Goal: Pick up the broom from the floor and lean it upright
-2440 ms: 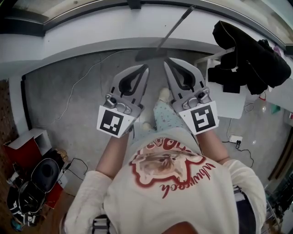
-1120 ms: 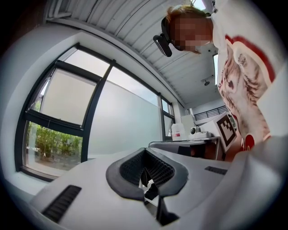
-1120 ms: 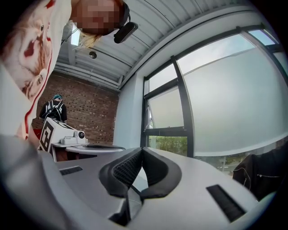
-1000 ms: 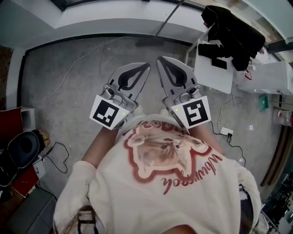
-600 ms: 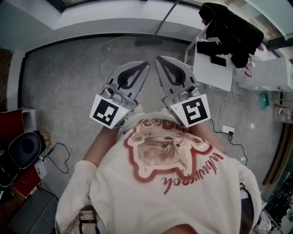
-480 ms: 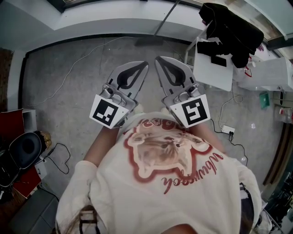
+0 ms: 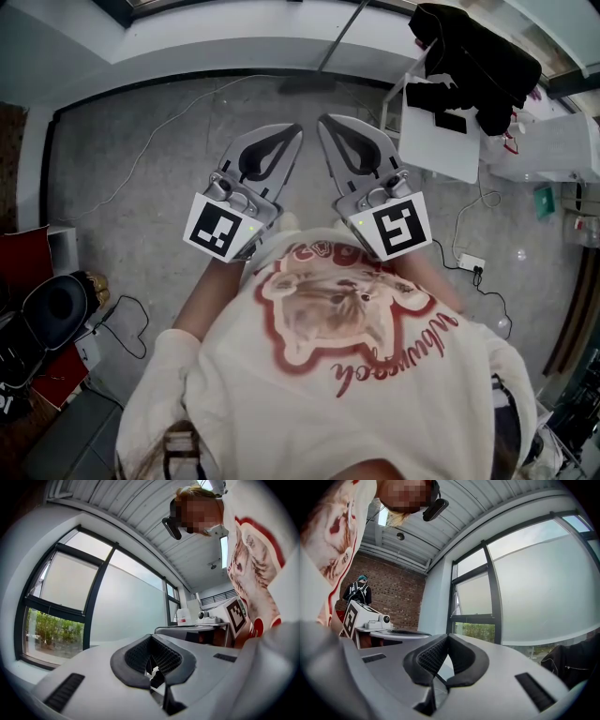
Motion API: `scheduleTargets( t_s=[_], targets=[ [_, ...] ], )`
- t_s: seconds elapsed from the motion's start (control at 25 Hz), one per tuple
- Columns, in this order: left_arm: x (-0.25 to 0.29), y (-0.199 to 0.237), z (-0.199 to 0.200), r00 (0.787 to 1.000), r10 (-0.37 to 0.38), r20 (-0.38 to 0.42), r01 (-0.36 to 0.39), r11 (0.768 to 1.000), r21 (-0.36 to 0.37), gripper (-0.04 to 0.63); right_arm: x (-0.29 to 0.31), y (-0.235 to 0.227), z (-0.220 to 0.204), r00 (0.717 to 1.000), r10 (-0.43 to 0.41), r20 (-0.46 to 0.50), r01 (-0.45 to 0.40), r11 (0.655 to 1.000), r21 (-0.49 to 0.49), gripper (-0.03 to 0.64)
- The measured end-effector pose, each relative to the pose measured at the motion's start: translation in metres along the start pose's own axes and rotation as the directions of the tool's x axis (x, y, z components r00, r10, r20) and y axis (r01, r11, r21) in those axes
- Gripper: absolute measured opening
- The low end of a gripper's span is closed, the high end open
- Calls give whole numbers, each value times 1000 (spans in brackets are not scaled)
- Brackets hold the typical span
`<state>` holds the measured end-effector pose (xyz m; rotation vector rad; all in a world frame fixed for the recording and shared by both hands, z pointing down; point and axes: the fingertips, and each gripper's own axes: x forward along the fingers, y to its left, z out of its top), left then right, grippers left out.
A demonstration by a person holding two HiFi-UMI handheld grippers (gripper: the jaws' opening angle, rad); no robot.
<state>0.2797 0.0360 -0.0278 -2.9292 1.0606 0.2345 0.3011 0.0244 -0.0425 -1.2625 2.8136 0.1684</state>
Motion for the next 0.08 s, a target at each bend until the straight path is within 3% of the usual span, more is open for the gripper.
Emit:
scheduleTargets(
  t_s=[0.08],
  targets=[
    [0, 0, 0, 1000, -1, 1, 1, 1000, -3, 21, 0, 0, -1, 1000, -3, -2, 3, 1000, 1, 25]
  ],
)
